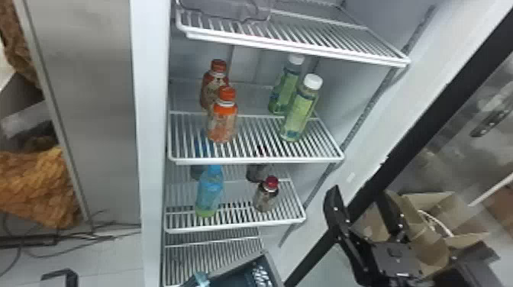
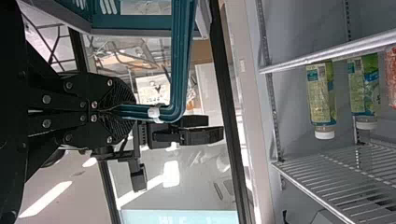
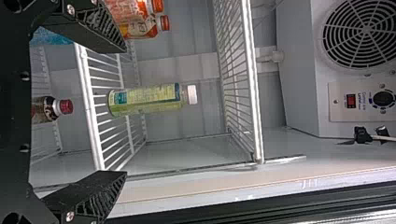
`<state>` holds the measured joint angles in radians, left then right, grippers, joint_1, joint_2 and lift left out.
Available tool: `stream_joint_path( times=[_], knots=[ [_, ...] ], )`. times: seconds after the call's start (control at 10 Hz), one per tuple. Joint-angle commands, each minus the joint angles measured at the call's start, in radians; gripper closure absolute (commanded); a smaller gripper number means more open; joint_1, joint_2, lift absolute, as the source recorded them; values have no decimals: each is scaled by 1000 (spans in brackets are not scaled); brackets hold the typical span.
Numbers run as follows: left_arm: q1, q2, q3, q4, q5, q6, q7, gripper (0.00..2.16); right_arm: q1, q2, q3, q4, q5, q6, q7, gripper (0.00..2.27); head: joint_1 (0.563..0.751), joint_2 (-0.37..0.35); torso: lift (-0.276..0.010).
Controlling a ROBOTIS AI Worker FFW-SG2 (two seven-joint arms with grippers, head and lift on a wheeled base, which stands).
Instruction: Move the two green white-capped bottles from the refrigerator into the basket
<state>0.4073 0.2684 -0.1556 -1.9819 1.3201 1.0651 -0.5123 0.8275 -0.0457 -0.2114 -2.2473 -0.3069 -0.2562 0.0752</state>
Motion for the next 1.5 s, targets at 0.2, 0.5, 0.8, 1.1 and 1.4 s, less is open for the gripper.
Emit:
stream_joint_path(
  times=[0.2, 0.5, 0.8, 1.1, 1.4],
  knots=[
    [0, 0, 0, 0, 0, 0, 0, 1213, -3, 0, -4, -2, 2, 1, 0, 107, 695, -350, -4],
    [2, 0, 2, 0, 0, 0, 0, 1213, -8, 0, -4, 3, 0, 1, 0, 107, 695, -350, -4],
    [5, -2, 4, 0, 4, -5, 0, 1213, -79, -8, -20, 67, -4, 87, 28, 107, 695, -350, -4],
    [15, -3, 12, 0, 6, -7, 0, 1213, -207, -16, -18, 170, 52, 109, 32, 73, 695, -350, -4],
    [17, -5, 14, 0, 8, -12, 0, 1213, -329, -29, -18, 270, 80, 109, 41, 70, 695, -350, -4]
  ],
)
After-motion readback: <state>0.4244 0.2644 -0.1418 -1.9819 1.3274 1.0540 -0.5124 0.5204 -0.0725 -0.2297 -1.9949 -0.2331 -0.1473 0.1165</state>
